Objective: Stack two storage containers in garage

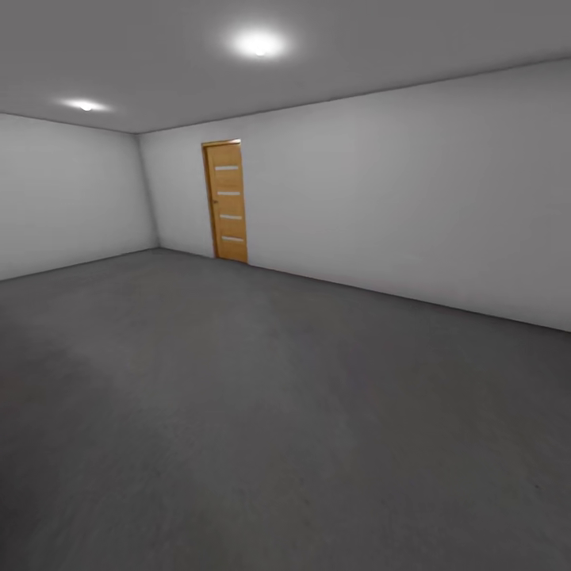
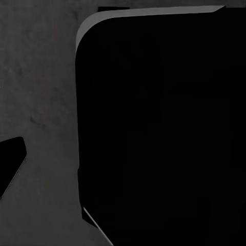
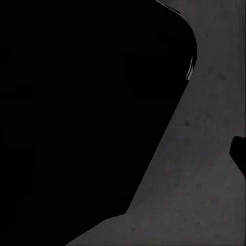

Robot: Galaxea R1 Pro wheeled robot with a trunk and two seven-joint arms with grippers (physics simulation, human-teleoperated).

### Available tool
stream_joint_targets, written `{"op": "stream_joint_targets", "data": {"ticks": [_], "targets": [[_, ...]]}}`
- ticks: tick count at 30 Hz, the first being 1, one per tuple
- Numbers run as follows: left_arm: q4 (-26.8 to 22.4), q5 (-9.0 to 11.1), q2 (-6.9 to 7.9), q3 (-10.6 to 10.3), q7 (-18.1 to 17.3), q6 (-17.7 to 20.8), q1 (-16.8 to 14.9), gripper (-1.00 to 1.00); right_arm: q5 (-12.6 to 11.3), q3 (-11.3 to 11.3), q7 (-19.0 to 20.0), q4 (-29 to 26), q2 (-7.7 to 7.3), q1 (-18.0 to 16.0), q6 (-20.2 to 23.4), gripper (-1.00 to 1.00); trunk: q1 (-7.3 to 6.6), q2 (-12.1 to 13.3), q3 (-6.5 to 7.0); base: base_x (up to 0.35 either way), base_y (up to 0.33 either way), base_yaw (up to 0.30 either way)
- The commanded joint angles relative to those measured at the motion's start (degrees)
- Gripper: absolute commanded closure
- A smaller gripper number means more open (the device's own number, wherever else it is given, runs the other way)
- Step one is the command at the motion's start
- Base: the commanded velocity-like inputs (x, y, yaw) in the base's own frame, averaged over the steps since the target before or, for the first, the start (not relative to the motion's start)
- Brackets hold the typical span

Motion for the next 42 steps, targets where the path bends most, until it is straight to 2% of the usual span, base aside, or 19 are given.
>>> {"op": "stream_joint_targets", "data": {"ticks": [1,31,42], "targets": [[0.0,0.1,0.0,0.0,0.0,-0.1,0.0,-1.0,-0.6,0.5,0.0,0.0,0.0,0.0,-0.2,-1.0,0.03,0.0,-0.05,0.322,0.0,0.088],[0.0,0.1,0.0,0.0,0.0,-0.1,0.0,-1.0,-0.6,0.5,0.0,0.0,-0.03,0.0,-0.2,-1.0,0.03,0.0,-0.05,0.322,0.0,0.251],[0.0,0.1,0.0,0.0,0.0,-0.1,0.0,-1.0,-0.6,0.5,0.0,0.0,-0.09,0.0,-0.2,-1.0,0.03,0.0,-0.05,0.322,0.0,0.035]]}}
